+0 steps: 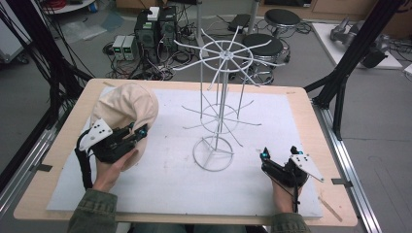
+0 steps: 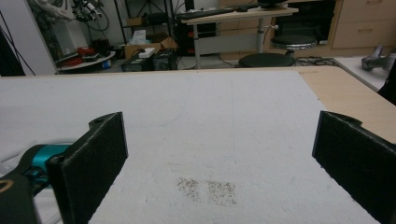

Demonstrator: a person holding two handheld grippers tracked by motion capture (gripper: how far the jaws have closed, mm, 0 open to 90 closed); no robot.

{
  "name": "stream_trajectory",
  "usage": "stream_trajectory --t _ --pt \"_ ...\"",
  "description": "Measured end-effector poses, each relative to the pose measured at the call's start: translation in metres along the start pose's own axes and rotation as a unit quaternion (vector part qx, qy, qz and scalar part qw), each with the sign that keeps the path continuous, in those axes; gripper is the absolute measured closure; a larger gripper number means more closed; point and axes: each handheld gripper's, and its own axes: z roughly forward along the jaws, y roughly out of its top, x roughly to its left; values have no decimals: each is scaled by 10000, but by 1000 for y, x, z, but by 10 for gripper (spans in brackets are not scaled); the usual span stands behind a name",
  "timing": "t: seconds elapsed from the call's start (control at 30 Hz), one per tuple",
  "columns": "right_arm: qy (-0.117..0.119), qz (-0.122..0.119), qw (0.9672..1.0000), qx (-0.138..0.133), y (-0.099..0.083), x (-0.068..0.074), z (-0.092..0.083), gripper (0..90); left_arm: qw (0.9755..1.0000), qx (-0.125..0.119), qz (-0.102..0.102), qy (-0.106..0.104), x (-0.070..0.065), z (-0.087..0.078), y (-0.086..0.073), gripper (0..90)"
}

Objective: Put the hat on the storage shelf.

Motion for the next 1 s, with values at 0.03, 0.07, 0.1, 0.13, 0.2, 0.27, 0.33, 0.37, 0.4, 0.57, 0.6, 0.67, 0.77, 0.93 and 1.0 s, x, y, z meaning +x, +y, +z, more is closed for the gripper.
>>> stream_trajectory --t 0.03,0.07,0.1,0.13,0.2,0.27,0.33,0.37,0.4,0.57,0.6,0.67,0.77,0.93,1.0 --pt "9 13 10000 0 0 0 0 21 10000 -73 25 -40 -1 -2 3 787" --pt "14 20 10000 8 0 0 0 22 10000 -73 25 -40 -1 -2 3 786" --pt "19 -6 10000 -8 0 0 0 21 9996 -192 89 -160 -4 -7 8 786" --pt "17 12 10000 0 0 1 0 21 9994 -251 112 -221 -6 -9 10 786" --pt "17 21 10000 17 0 1 0 21 9987 -334 177 -332 -9 -12 15 785" --pt "23 25 10000 31 0 1 0 21 9978 -445 254 -422 -12 -15 20 784" --pt "11 -12 10000 2 0 1 0 21 9965 -554 309 -551 -15 -17 25 784" --pt "18 20 10000 18 0 1 -1 21 9956 -614 321 -624 -16 -19 27 782" --pt "23 18 10000 25 0 1 -1 21 9947 -665 344 -701 -18 -20 30 782" --pt "19 3 10000 -1 0 1 0 21 9879 -960 398 -1149 -27 -26 43 780" --pt "20 8 10000 0 0 1 0 21 9865 -1005 427 -1223 -29 -27 46 780" --pt "12 4 10000 -12 0 1 0 21 9829 -1071 491 -1416 -32 -29 51 780" --pt "26 34 10000 10 0 2 0 22 9775 -1167 591 -1657 -37 -32 60 781" --pt "19 18 10000 -18 0 1 0 21 9700 -1369 718 -1877 -45 -36 75 781" --pt "28 20 10000 -16 0 1 0 22 9673 -1428 781 -1945 -48 -37 80 780"
